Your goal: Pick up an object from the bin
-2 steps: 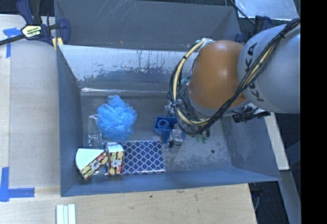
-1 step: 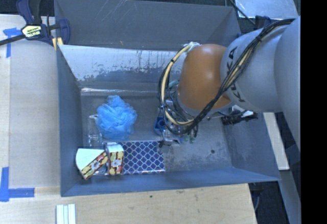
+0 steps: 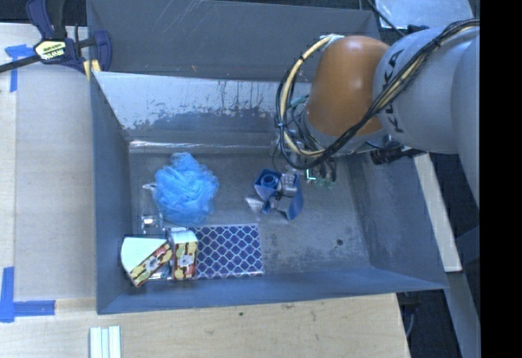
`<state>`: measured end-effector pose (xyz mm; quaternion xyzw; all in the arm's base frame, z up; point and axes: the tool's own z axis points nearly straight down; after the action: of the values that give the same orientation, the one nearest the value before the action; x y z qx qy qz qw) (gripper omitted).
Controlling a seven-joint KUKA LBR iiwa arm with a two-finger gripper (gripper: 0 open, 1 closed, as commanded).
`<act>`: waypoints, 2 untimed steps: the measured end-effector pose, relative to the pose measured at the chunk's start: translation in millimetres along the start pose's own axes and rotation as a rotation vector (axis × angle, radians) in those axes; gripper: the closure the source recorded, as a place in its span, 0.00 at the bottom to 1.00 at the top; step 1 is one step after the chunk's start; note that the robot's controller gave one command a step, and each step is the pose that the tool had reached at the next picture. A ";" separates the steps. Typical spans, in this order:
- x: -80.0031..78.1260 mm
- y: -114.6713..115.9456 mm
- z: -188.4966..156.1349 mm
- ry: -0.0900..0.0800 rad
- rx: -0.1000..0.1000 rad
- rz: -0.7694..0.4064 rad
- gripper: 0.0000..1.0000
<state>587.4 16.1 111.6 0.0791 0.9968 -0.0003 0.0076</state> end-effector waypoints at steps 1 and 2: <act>0.5 1.6 0.0 0.001 -0.002 -0.002 0.00; 8.3 -1.2 35.9 -0.002 -0.001 0.114 0.00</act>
Offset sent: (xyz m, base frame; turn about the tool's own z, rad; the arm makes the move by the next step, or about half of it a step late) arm -0.0098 0.0002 -0.0416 0.1282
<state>579.6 16.2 75.6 0.1359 0.9907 0.0007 0.0085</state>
